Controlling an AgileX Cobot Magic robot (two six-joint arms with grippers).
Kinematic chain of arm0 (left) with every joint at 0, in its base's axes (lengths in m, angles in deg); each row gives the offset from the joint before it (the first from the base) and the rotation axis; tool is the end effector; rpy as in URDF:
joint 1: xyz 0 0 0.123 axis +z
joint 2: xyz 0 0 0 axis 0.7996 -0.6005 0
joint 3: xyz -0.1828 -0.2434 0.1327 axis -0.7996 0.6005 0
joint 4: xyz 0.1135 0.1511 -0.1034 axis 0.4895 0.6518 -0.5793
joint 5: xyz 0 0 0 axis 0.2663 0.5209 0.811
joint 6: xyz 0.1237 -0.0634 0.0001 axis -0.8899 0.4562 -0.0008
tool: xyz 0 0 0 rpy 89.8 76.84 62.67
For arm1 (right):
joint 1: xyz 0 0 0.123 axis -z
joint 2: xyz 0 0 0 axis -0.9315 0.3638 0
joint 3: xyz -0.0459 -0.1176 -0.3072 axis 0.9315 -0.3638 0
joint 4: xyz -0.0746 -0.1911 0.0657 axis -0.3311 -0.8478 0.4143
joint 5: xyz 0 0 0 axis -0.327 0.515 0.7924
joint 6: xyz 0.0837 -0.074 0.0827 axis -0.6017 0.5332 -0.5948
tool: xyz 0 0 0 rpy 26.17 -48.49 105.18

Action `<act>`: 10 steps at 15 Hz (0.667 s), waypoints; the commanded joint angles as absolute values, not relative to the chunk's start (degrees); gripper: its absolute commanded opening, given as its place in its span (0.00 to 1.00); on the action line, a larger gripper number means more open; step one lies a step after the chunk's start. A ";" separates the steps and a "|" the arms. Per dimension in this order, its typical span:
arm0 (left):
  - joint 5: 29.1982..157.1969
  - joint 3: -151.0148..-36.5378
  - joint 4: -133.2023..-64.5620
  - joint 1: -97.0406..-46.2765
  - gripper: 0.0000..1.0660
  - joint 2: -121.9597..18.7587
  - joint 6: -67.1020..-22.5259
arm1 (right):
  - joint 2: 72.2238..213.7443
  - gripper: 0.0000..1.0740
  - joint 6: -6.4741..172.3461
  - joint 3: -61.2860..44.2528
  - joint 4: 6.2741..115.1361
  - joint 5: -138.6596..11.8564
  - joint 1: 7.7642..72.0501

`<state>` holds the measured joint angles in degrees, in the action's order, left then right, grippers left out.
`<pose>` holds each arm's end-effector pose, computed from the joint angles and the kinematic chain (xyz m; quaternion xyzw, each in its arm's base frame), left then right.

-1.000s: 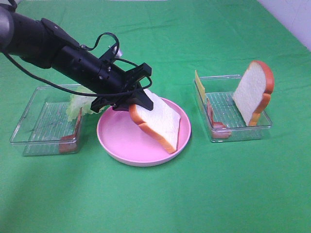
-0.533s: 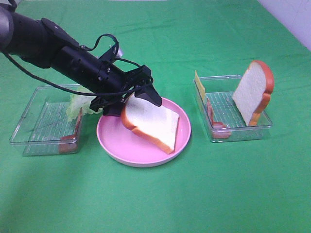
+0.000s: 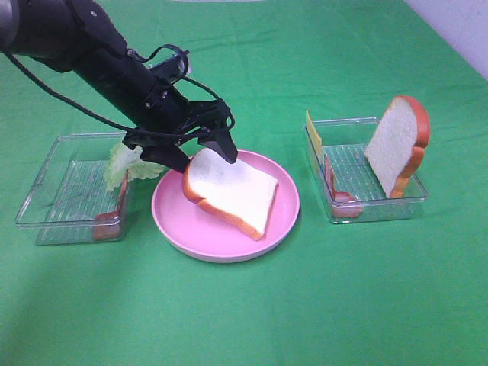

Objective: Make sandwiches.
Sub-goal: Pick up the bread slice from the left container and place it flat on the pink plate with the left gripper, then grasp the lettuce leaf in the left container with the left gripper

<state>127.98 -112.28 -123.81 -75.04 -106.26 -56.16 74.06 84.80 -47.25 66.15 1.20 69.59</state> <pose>0.4010 -0.2301 0.1805 0.1049 0.9492 -0.2777 0.1042 -0.0437 0.0126 0.2383 -0.0432 0.8507 0.0154 0.5236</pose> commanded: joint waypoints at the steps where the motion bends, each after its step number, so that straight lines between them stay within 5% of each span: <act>1: 132.45 -116.24 -117.45 -75.33 0.74 -105.46 -50.89 | 73.14 0.71 85.37 -47.19 66.03 0.74 69.93; 6: 138.75 -126.21 -106.33 -75.33 0.74 -103.63 -42.06 | 73.14 0.71 85.37 -47.19 66.03 0.74 69.93; 10: 148.37 -131.08 -89.43 -75.10 0.74 -103.63 -32.15 | 73.14 0.71 85.37 -47.19 66.03 0.74 69.93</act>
